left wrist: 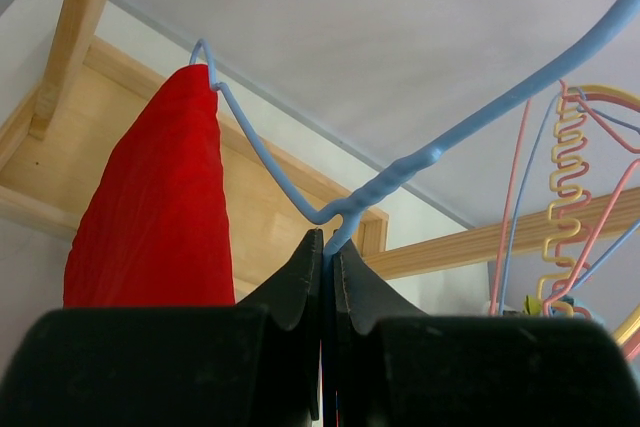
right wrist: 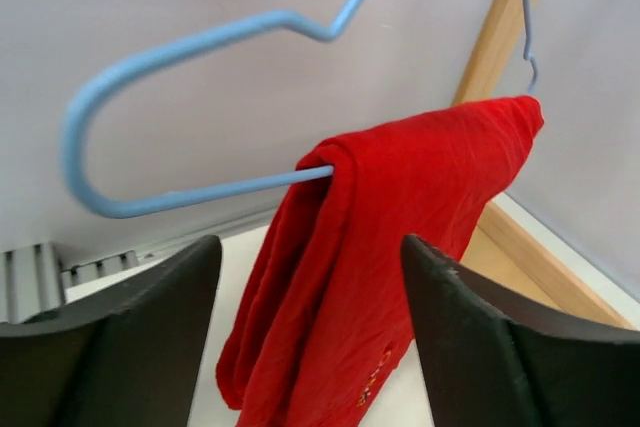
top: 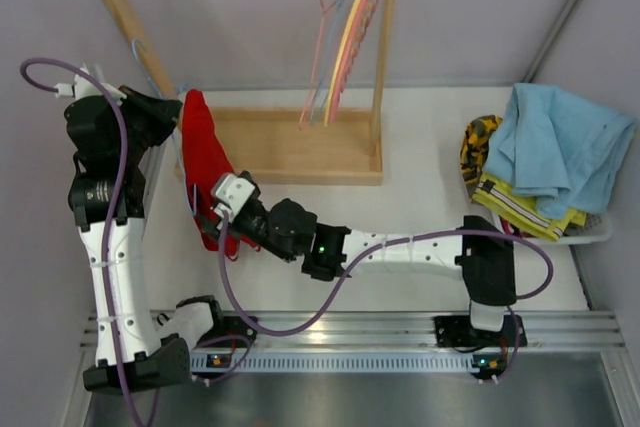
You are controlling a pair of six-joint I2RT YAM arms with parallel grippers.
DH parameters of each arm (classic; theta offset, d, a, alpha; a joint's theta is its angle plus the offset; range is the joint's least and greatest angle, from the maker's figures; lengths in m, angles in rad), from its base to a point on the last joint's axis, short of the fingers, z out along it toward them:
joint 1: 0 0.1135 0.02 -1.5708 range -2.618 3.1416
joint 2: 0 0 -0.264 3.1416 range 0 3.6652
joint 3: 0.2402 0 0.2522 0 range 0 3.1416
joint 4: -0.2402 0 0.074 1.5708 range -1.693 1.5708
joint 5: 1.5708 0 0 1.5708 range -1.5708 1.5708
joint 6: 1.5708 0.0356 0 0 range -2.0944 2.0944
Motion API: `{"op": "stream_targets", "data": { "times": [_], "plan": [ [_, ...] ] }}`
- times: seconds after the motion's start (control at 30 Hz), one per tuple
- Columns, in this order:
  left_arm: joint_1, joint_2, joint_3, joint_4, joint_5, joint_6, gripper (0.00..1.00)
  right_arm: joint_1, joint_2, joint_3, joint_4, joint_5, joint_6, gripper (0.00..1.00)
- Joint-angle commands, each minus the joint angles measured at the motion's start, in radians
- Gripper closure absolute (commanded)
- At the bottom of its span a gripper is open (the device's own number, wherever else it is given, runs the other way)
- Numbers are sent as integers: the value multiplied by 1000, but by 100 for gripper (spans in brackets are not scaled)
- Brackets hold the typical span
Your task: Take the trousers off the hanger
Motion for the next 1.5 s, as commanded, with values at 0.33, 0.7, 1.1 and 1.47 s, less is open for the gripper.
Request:
{"op": "stream_targets", "data": {
  "times": [0.33, 0.7, 1.1, 1.47],
  "plan": [
    [-2, -54, 86, 129, 20, -35, 100, -13, 55, 62, 114, 156, -12, 46],
    [-2, -67, 77, 129, 19, -38, 100, -34, 133, 104, 182, 167, -72, 47],
    [-4, -73, 80, 127, 22, -41, 100, -51, 174, 167, 185, 194, -69, 56],
    [-2, -74, 77, 130, 71, -88, 100, -71, 213, 182, 251, 207, -134, 61]
  ]
}}
